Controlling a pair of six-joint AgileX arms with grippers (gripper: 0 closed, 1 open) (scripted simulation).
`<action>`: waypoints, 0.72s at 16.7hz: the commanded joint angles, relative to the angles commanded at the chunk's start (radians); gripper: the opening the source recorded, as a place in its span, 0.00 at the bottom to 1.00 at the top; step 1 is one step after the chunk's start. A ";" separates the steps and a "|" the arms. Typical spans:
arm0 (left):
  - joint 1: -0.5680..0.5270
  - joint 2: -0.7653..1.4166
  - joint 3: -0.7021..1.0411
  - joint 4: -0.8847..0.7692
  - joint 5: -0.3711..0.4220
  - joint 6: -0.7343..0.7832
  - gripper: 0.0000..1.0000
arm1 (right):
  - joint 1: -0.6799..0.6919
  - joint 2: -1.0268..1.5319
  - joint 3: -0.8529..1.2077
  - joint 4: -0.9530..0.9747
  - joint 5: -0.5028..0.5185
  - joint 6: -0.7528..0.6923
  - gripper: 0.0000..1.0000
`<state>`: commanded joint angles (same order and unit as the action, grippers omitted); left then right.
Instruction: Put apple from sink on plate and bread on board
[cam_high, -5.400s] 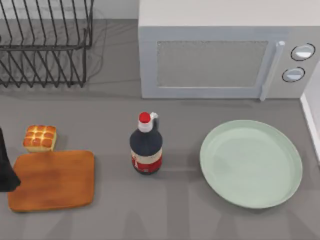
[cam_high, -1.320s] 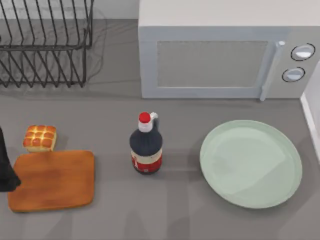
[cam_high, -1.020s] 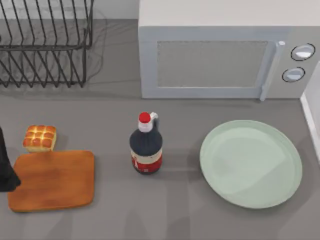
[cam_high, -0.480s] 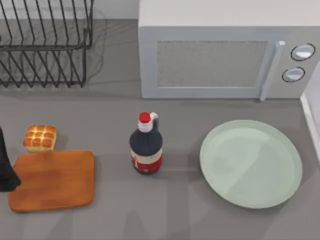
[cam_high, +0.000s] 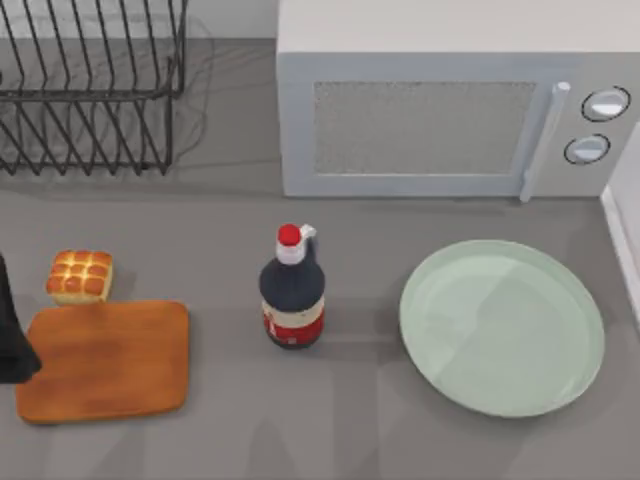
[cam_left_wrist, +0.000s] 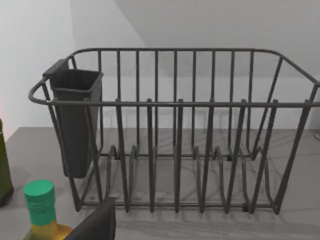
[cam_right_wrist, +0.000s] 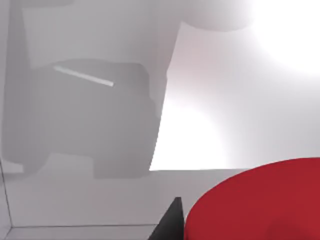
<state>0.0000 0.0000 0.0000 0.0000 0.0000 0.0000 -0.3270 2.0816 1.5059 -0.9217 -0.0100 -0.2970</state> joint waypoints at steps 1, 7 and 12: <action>0.000 0.000 0.000 0.000 0.000 0.000 1.00 | 0.019 -0.020 0.013 -0.017 0.003 0.021 0.00; 0.000 0.000 0.000 0.000 0.000 0.000 1.00 | 0.237 -0.183 0.087 -0.168 0.017 0.239 0.00; 0.000 0.000 0.000 0.000 0.000 0.000 1.00 | 0.479 -0.299 0.111 -0.281 0.019 0.463 0.00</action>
<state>0.0000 0.0000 0.0000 0.0000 0.0000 0.0000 0.1520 1.7824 1.6164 -1.2023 0.0089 0.1658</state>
